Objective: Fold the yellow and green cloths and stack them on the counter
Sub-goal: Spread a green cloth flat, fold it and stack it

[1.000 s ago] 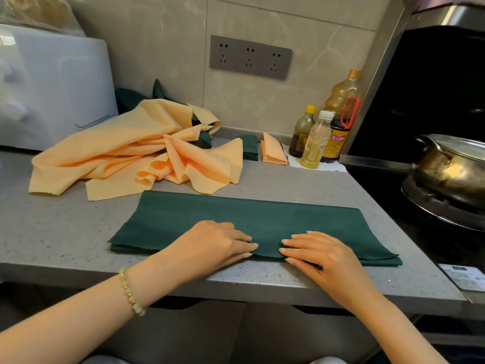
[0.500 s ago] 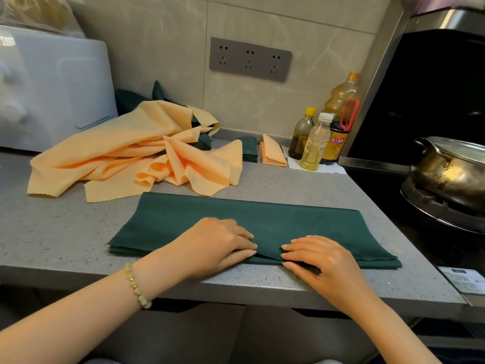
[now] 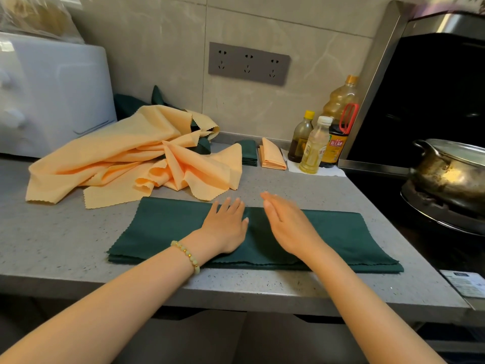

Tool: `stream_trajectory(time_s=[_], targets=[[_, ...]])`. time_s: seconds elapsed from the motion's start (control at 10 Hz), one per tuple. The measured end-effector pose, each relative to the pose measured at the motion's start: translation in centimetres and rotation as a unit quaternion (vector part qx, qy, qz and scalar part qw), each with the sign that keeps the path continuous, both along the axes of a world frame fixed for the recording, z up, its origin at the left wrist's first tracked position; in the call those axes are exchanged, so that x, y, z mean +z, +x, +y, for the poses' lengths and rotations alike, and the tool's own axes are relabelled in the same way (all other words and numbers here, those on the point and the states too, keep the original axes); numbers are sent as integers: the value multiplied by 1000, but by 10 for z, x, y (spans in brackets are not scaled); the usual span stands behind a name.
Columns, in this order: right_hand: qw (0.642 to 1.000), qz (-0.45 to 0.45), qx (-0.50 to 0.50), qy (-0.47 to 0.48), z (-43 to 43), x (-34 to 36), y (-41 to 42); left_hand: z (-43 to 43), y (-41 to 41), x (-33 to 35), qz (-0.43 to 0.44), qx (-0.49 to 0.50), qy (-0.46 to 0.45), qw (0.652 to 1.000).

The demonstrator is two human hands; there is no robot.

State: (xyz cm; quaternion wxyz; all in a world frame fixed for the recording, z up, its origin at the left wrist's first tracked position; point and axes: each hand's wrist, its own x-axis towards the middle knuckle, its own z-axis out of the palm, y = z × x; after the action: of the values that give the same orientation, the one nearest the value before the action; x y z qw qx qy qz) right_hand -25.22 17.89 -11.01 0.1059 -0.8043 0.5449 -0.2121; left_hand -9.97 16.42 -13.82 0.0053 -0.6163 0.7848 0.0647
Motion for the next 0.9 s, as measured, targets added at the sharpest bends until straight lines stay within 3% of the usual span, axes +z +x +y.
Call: stream_trajectory(time_s=[0.2,0.9], targets=[[986,126,4,109,-18,-28,19,2,2,-9,21,3,-5,1000],[971,165,-146,89,-15,-40,-95,3,5,-13,34,6,-26,999]])
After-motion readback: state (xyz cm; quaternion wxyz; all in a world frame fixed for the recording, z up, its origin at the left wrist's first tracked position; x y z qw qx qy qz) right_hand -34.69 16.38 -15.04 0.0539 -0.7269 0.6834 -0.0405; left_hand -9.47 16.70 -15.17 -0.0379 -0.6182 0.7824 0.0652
